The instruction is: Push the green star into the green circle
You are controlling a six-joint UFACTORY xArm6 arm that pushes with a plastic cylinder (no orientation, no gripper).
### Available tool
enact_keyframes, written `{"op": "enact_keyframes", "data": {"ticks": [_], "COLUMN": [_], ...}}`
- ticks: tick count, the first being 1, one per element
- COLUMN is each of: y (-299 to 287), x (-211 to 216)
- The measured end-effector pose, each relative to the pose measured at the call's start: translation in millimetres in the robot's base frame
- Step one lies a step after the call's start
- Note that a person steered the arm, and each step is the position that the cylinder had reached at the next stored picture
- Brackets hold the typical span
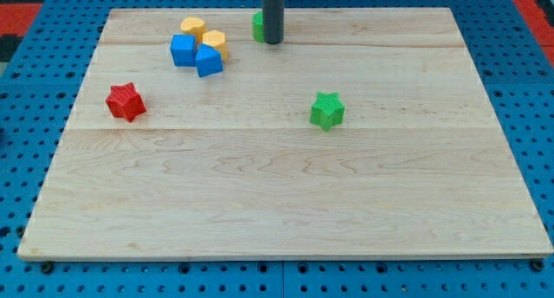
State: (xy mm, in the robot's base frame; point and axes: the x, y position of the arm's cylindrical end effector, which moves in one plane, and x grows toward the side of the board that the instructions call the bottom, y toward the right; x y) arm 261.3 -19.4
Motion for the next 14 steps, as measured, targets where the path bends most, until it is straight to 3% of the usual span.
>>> {"op": "enact_keyframes", "data": {"ticks": [1, 2, 3, 4, 5, 6, 7, 8, 10, 11, 13, 14], "y": [-1, 54, 144, 150, 102, 53, 79, 44, 46, 96, -2, 0], "x": [-15, -5, 47, 148, 175, 154, 183, 183, 86, 103, 120, 71]}}
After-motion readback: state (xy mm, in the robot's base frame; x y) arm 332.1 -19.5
